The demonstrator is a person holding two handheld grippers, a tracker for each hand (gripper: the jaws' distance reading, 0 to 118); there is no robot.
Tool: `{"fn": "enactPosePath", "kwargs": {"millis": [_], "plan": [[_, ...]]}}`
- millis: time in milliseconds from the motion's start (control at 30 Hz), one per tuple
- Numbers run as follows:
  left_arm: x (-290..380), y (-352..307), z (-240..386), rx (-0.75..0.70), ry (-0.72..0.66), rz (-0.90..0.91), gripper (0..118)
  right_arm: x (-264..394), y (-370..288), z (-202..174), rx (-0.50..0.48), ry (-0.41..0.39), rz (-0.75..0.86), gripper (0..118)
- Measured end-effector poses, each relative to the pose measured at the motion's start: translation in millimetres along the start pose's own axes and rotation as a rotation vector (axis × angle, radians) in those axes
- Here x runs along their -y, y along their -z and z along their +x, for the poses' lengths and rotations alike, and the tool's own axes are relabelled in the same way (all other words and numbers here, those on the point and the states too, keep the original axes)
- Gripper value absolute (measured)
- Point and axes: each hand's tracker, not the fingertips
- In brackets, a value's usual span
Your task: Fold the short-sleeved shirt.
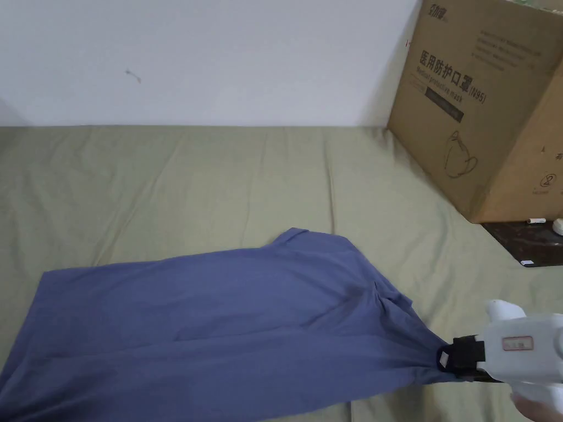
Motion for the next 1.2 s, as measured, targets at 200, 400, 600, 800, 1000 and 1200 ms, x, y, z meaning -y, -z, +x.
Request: {"fn": "enactPosePath", "kwargs": {"millis": [200,400,600,800,1000,1200], "plan": [[9,-21,-31,0.053,0.004,-0.041,5,38,-40,12,0.004,-0.047,-0.048,5],[38,-37,-61,0.088,0.018,-0.129,5,87,-54,31,0.003,-0.007,-0.152,5],[55,-36,-66,0.139,0.018,-0.101,7,102,-35,22,0.105,-0.037,-0.144,31],[40,-60,-32,0.161,0.026,0.028,118,82,-54,-36,0.087,-0.153,0.004,117],[1,-78,15,0.160,0.091,0.139,115,57,-62,-101,0.017,-0.215,0.159,117],[-38,-64,48,0.140,0.149,0.210,0,32,-48,-144,-0.047,-0.208,0.273,0]]}}
